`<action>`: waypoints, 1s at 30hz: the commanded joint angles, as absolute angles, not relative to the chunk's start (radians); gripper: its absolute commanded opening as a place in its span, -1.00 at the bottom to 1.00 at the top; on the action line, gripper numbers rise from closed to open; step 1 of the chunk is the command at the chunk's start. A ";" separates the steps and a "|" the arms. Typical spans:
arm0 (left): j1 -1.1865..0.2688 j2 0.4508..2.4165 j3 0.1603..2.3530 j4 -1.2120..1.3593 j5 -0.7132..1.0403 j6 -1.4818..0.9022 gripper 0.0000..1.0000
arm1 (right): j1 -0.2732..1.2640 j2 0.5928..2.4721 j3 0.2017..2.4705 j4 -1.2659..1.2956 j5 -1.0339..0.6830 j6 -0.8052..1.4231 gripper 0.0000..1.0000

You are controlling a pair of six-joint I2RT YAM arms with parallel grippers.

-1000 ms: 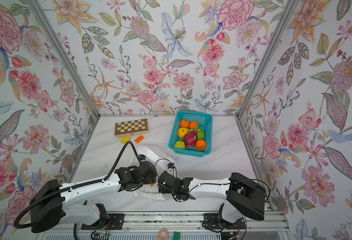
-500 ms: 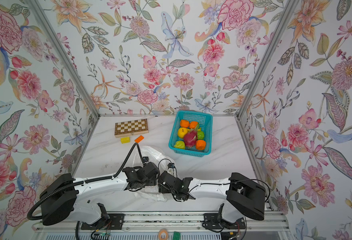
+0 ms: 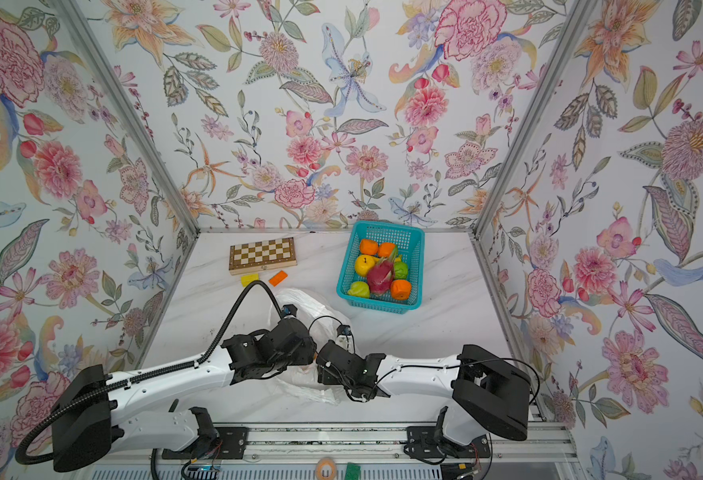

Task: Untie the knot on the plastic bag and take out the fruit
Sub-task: 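Close the left gripper on the orange and lift it out of the bag, then close the right gripper on the orange held by the left gripper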

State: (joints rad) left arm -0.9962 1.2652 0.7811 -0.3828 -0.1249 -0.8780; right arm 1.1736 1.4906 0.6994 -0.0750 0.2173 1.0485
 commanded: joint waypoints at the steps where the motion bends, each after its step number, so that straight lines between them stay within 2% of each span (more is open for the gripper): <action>1: -1.003 1.240 0.809 -0.351 -0.070 -0.853 0.03 | 1.158 1.509 0.696 -0.108 0.213 1.067 0.39; 5: -1.003 1.202 0.809 -0.345 -0.064 -0.850 0.01 | 1.144 1.491 0.698 -0.113 0.202 1.064 0.44; 10: -1.003 1.141 0.805 -0.363 -0.096 -0.798 -0.01 | 1.145 1.417 0.708 -0.165 0.199 1.035 0.67; 17: -1.003 1.028 0.765 -0.261 -0.073 -0.713 -0.01 | 1.149 1.223 0.701 -0.217 0.229 1.012 0.88; 23: -1.004 0.915 0.730 -0.179 -0.123 -0.586 -0.04 | 1.130 1.046 0.681 -0.209 0.198 0.946 0.95; 30: -1.003 0.827 0.706 -0.021 -0.113 -0.235 -0.05 | 1.042 0.834 0.686 -0.215 0.124 0.943 0.97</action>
State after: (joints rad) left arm -0.9962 0.8478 0.7174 -0.1253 -0.0937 -0.4503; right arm 1.0729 0.9001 0.6868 -0.1982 0.1593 0.9649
